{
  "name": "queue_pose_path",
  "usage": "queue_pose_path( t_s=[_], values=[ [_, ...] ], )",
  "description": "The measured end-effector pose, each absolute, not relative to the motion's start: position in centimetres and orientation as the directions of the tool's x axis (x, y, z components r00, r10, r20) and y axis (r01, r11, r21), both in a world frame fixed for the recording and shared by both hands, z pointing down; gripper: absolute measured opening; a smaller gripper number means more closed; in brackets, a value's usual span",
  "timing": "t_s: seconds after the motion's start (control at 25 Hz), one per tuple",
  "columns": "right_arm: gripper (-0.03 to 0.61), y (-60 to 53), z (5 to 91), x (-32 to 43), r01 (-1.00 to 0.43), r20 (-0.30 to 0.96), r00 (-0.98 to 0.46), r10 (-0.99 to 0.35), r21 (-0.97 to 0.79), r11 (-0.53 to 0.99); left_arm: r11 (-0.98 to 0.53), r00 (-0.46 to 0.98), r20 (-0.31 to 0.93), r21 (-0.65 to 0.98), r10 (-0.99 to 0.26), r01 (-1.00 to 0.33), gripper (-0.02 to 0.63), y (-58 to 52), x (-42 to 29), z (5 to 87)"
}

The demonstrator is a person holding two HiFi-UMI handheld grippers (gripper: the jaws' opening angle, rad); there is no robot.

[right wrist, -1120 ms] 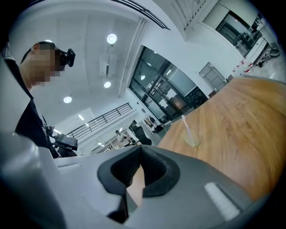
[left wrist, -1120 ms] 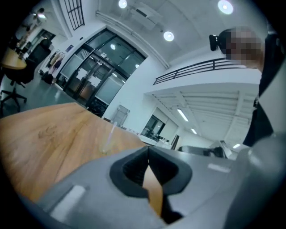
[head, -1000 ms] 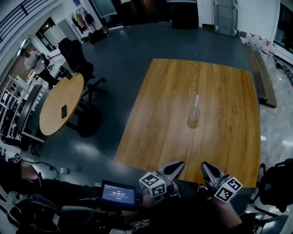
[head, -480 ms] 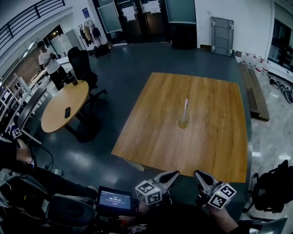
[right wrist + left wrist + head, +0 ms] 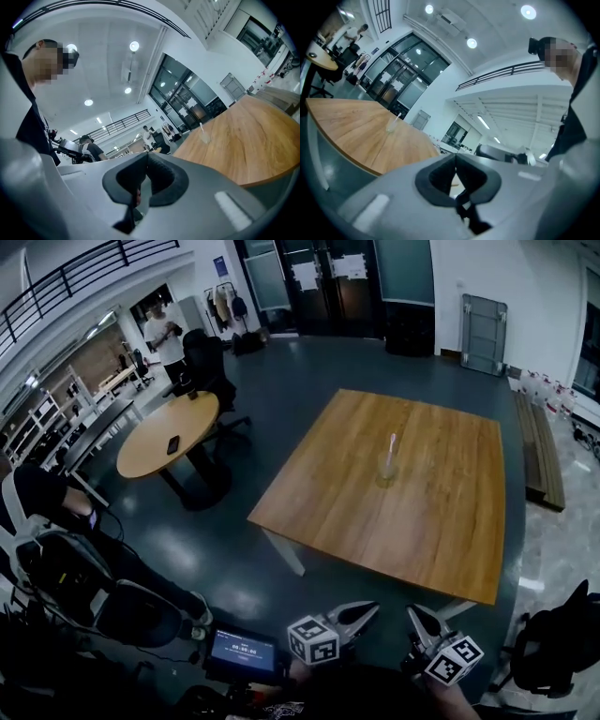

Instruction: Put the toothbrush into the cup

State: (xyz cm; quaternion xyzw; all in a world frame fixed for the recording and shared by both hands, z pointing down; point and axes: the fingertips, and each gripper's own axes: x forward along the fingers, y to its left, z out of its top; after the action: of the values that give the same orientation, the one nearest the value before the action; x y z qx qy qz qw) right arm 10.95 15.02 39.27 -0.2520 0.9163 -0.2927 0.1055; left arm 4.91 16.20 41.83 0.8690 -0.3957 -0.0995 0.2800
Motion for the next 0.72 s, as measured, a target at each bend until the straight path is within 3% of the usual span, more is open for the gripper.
queue_pose_path(
  t_s=[0.72],
  values=[
    [0.005, 19.0, 38.0, 5.0, -0.407, -0.067, -0.838, -0.541, -0.583, 0.703, -0.557, 0.68, 0.031, 0.548, -0.732, -0.624, 0.0, 19.6, -1.0, 39.4]
  ],
)
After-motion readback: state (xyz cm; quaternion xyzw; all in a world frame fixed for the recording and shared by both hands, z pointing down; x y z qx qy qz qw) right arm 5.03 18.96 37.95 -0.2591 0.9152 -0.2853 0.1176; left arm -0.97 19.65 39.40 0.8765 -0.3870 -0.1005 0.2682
